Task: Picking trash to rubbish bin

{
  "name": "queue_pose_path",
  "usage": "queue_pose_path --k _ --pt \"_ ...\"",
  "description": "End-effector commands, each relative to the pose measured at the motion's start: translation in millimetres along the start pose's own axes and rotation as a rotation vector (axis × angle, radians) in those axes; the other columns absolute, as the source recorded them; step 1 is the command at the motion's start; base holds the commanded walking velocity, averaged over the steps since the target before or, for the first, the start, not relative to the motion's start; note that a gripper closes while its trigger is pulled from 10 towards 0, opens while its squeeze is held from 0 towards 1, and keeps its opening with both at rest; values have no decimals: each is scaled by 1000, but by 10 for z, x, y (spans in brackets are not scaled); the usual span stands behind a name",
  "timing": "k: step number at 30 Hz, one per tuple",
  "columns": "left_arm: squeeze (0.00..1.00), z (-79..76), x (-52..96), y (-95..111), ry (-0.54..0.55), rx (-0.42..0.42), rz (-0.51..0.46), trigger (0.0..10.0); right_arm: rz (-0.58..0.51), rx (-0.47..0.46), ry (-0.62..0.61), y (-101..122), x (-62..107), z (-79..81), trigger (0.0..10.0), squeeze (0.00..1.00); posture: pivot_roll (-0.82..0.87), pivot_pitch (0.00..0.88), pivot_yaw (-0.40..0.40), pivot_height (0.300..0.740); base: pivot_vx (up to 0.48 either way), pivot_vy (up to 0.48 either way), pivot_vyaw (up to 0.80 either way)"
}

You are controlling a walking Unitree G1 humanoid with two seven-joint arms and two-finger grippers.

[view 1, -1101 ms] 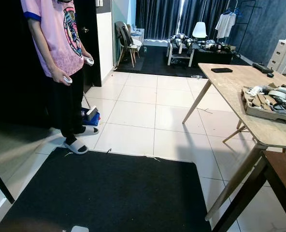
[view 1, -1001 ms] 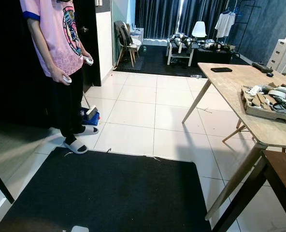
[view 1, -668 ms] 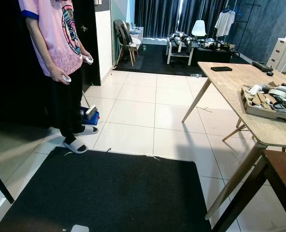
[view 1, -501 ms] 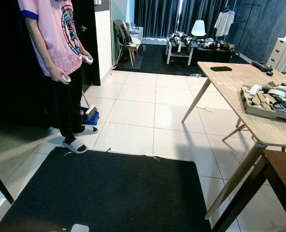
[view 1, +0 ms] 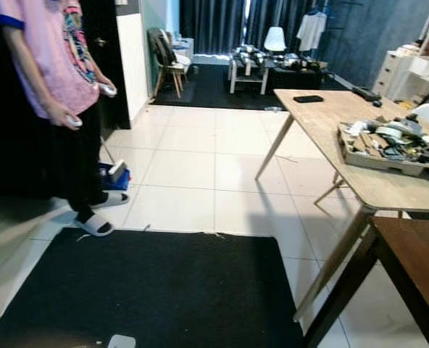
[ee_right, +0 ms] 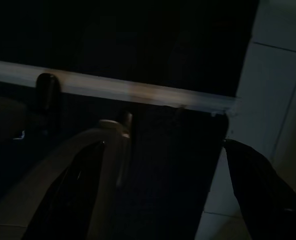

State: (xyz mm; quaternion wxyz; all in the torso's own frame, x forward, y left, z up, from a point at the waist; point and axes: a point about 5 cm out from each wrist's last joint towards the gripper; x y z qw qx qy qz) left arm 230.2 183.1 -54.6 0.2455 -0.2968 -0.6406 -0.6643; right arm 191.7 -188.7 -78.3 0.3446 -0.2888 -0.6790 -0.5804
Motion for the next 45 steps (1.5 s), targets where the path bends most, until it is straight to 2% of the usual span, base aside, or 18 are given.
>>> queue_pose_path --k 1,45 --pt "0 -14 13 -71 -3 10 19 10000 17 0 3 -63 11 0 10000 0 -80 109 -21 740 330 0 0" --pt "0 -27 26 -121 -16 15 26 10000 17 18 19 -73 16 -2 10000 0 -83 118 -29 740 327 0 0"
Point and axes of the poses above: a point about 5 cm out from each wrist's last joint towards the gripper, its own x axis pointing back from the gripper into the wrist, its own y axis along the axis of the wrist's last joint, z = x × y, and after that the axes turned 3 degrees about x, right-handed
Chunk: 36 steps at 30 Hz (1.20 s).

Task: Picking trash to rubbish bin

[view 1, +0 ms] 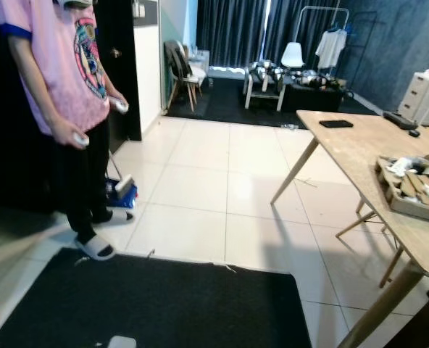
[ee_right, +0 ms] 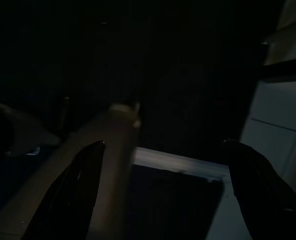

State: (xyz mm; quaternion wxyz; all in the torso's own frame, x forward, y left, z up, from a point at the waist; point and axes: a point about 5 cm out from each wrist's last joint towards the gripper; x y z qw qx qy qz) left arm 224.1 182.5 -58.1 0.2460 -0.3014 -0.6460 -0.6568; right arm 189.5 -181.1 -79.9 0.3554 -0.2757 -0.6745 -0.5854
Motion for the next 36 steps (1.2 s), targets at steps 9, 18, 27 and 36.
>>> queue_pose_path --k 9,18,27,36 --pt "0 -19 8 -57 -4 4 20 10000 23 20 -12 -53 17 -71 10000 0 -84 120 -31 740 326 0 0" --pt "0 -22 8 -56 -4 4 19 10000 22 21 -11 -45 15 -69 10000 0 -85 125 -33 740 326 0 0" --pt "0 -22 10 -62 -3 6 19 10000 24 22 -9 -49 15 -64 10000 0 -85 132 -34 740 339 0 0" --pt "0 -18 11 -64 0 9 20 10000 16 11 2 -37 12 -45 10000 0 -84 138 -34 740 343 0 0"
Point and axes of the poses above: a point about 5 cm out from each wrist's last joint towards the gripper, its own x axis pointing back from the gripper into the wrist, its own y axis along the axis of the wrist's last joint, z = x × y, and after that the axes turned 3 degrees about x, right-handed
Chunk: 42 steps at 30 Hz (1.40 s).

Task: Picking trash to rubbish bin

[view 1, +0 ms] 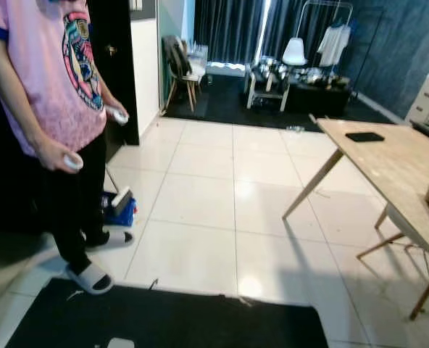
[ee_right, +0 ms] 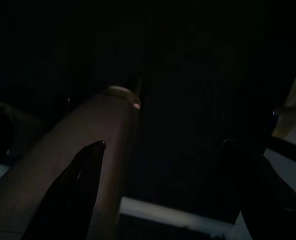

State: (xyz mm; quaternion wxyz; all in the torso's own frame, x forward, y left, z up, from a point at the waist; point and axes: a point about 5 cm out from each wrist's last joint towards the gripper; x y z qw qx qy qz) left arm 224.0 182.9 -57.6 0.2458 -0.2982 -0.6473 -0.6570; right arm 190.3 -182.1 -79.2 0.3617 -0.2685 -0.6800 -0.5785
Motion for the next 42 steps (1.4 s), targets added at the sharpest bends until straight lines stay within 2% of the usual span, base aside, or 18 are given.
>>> queue_pose_path --k 1,8,28,32,34,42 --pt "0 -22 8 -66 -4 6 25 10000 16 -13 -7 -46 11 -32 10000 0 -84 138 -34 740 341 0 0" --pt "0 -11 11 -69 1 10 26 10000 13 -22 2 -30 5 -6 10000 0 -80 144 -35 740 343 0 0" --pt "0 22 9 -48 4 3 27 10000 22 -40 1 -46 4 10 10000 0 -74 144 -26 740 342 0 -800" --pt "0 29 7 -40 5 2 27 10000 26 -73 -14 -65 8 0 10000 0 -73 143 -23 740 341 0 -800" --pt "0 29 8 -42 3 0 27 10000 30 -132 -42 -92 16 -34 10000 0 -72 143 -21 740 341 0 -800" --pt "0 32 5 -32 1 -4 29 10000 45 -134 -52 -130 26 -61 10000 0 -70 142 -17 740 339 0 -800"
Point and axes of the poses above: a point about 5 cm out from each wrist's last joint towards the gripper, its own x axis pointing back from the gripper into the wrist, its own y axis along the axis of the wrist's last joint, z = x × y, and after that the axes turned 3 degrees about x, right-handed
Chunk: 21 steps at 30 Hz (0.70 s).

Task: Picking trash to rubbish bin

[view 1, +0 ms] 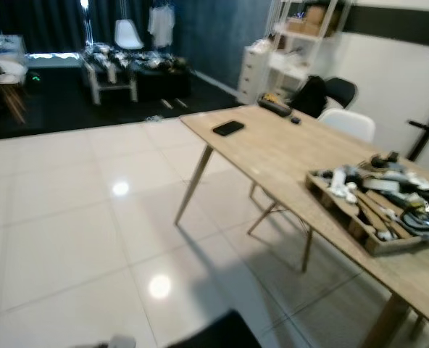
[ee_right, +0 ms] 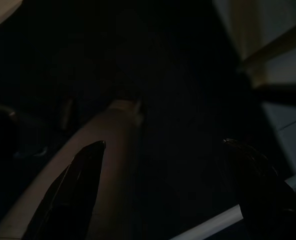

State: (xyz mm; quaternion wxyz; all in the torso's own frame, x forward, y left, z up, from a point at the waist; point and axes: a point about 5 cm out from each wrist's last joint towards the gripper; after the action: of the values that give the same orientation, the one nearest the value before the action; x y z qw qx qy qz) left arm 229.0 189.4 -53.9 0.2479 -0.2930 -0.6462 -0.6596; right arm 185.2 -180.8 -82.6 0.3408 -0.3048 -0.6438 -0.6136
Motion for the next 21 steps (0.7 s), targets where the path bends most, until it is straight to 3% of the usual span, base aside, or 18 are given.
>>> queue_pose_path --k 1,21 --pt "0 -35 11 -90 -11 -4 34 10000 25 -9 -30 -64 21 -98 10000 0 -70 141 -17 740 337 0 -800" --pt "0 -12 10 -75 -19 -19 36 10000 35 -57 -57 -116 34 -128 10000 0 -70 133 -6 740 335 0 -800"
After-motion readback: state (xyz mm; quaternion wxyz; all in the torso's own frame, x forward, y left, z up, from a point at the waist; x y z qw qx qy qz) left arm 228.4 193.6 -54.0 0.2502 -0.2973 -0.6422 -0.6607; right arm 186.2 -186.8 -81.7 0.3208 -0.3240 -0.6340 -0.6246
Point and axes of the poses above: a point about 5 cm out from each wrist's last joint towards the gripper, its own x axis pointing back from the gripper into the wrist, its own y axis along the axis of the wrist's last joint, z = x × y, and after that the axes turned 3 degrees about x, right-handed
